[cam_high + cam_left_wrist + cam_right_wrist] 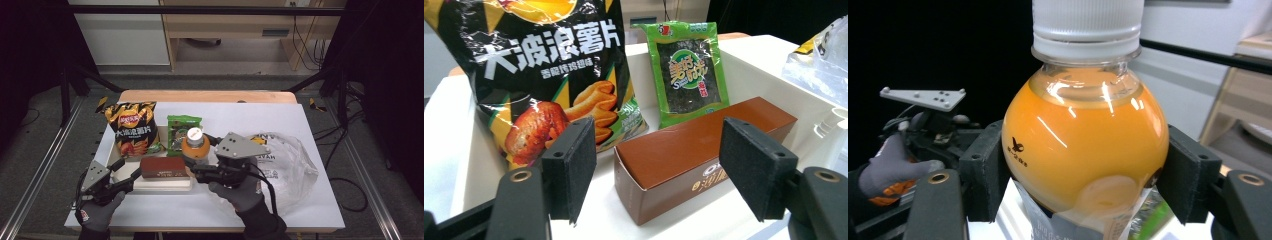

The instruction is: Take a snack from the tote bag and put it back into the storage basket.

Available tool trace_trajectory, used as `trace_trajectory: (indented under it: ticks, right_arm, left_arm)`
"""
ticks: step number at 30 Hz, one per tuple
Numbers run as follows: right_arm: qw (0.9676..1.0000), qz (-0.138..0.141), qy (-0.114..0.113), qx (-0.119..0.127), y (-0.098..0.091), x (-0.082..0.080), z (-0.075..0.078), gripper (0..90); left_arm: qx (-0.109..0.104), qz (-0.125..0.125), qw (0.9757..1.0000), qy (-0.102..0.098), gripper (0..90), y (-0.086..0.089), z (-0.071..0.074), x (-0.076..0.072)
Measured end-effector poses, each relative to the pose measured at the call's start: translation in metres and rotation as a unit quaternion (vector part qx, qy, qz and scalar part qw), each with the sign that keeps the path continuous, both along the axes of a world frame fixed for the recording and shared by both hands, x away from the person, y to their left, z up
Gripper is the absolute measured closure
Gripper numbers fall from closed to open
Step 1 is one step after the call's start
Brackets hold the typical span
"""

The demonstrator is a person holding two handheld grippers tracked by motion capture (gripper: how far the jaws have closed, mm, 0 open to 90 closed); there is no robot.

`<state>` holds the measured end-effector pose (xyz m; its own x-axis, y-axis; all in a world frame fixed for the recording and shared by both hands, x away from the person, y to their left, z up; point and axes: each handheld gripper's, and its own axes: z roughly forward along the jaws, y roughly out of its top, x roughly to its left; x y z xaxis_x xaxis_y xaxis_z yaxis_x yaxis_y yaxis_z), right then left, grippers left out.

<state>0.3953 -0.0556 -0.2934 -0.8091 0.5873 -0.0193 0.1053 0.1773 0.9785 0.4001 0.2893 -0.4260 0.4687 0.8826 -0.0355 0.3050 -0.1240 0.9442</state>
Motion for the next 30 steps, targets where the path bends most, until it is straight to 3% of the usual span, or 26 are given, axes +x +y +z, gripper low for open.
trace_trajectory:
  ticks: [6,13,24,30]
  right_arm:
    - [0.9996,0.02,0.01,-0.017,0.028,-0.002,-0.016,30.6]
    - [0.998,0.032,0.035,-0.042,0.049,-0.002,-0.049,30.7]
    - [0.9947,0.038,0.073,-0.062,0.059,-0.003,-0.106,30.6]
    - [0.9923,0.043,0.088,-0.077,0.067,-0.004,-0.127,30.6]
  left_arm:
    - [-0.001,0.005,1.0,-0.005,30.0,0.005,0.003,0.0]
    - [-0.005,0.014,0.9998,-0.012,29.9,0.013,0.008,-0.001]
    - [-0.01,0.025,0.9995,-0.016,29.9,0.021,0.01,-0.003]
    - [-0.009,0.025,0.9995,-0.015,29.9,0.021,0.01,-0.004]
